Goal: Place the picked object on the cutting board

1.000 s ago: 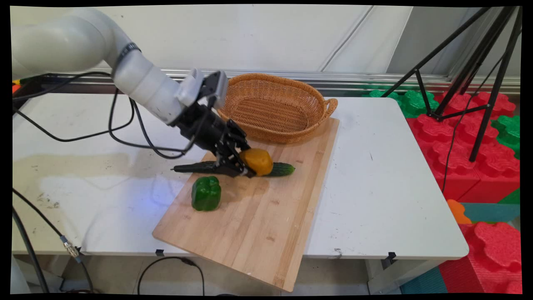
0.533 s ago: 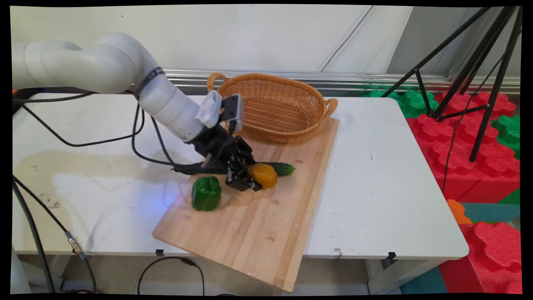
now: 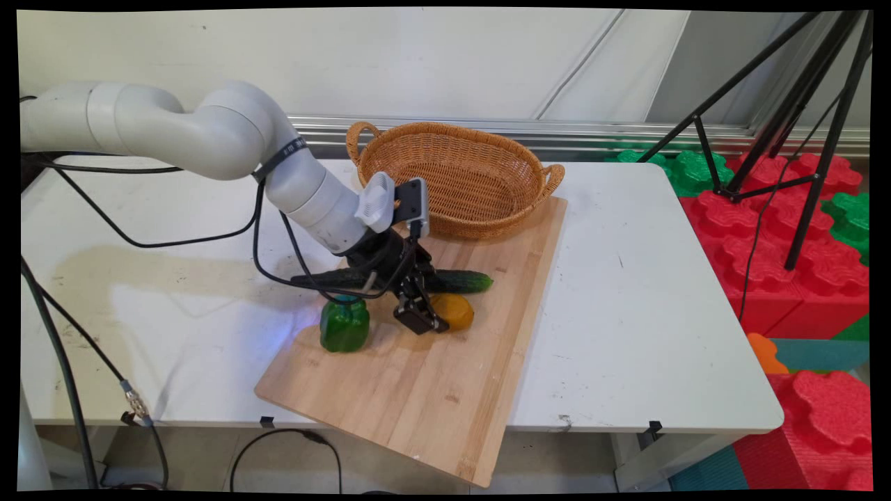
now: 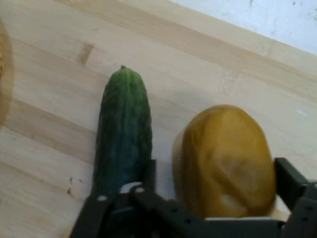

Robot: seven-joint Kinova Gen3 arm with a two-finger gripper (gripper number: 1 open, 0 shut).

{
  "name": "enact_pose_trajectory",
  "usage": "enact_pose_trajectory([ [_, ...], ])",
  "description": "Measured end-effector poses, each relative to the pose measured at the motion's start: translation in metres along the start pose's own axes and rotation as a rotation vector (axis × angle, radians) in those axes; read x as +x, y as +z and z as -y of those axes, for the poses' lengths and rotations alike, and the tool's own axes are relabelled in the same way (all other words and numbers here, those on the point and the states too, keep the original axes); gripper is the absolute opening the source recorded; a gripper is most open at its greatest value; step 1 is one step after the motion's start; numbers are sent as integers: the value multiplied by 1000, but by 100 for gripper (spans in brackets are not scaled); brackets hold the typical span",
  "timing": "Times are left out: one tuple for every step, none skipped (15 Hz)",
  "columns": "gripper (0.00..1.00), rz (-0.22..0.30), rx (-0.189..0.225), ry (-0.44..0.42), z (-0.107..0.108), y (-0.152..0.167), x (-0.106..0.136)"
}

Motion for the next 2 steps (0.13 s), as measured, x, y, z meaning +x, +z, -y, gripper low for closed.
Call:
enact_pose_trajectory([
  [100,-1,2,-3,0,2,1],
  [100,-3,4,-3,1,2,2],
])
